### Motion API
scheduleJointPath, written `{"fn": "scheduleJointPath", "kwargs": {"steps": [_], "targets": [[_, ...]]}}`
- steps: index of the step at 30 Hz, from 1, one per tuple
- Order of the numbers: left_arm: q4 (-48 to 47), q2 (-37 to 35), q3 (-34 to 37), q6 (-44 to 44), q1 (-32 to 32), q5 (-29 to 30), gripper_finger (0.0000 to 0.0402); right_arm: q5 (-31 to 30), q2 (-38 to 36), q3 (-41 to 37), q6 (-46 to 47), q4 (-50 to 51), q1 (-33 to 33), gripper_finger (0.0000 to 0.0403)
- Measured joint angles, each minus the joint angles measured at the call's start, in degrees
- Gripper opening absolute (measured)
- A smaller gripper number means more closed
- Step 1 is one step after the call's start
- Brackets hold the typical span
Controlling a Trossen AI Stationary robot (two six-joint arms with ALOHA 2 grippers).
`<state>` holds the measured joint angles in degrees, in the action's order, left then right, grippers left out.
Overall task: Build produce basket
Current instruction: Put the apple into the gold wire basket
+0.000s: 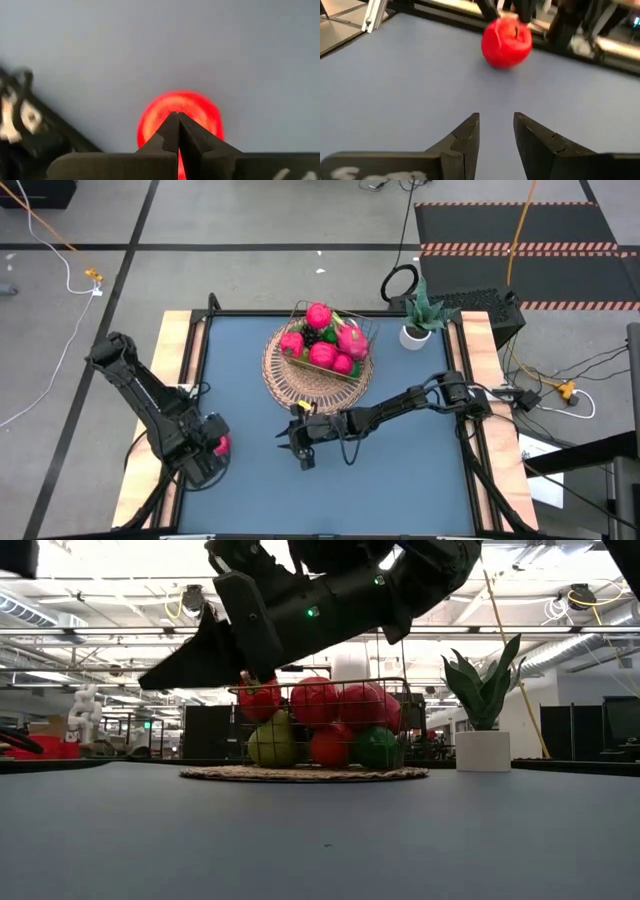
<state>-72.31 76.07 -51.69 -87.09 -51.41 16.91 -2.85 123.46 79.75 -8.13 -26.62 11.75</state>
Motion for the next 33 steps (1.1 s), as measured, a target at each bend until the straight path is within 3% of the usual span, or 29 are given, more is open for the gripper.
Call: {"fn": "scheduleJointPath", "kwargs": {"steps": [5, 9, 13, 19, 25, 33], "targets": [[0.41, 0.00, -2.05, 11.13, 6.13, 5.99, 0.0001, -0.75, 0.00, 0.00, 2.68, 5.94, 0.94, 0.0116], [2.43, 0.00, -4.66, 20.91, 13.37, 8.61, 0.0001, -10.56, 0.00, -0.18, 2.46, 9.75, 1.90, 0.0116], [7.81, 0.00, -7.89, 32.38, 19.84, 11.37, 0.0001, -16.63, -0.04, -3.72, 1.13, 5.37, 2.51, 0.0116], [16.60, 0.00, -13.00, 45.74, 27.42, 11.04, 0.0001, -12.71, -0.04, -10.12, 1.42, -5.67, 2.95, 0.0116], [10.63, -0.04, -15.50, 42.29, 28.09, 2.11, 0.0016, -11.91, -0.16, -13.00, 1.19, -10.24, 2.84, 0.0116], [-1.85, -0.02, -10.24, 21.40, 21.03, -7.19, 0.0076, -11.87, -0.35, -13.00, -2.98, -11.09, 2.89, 0.0116]]}}
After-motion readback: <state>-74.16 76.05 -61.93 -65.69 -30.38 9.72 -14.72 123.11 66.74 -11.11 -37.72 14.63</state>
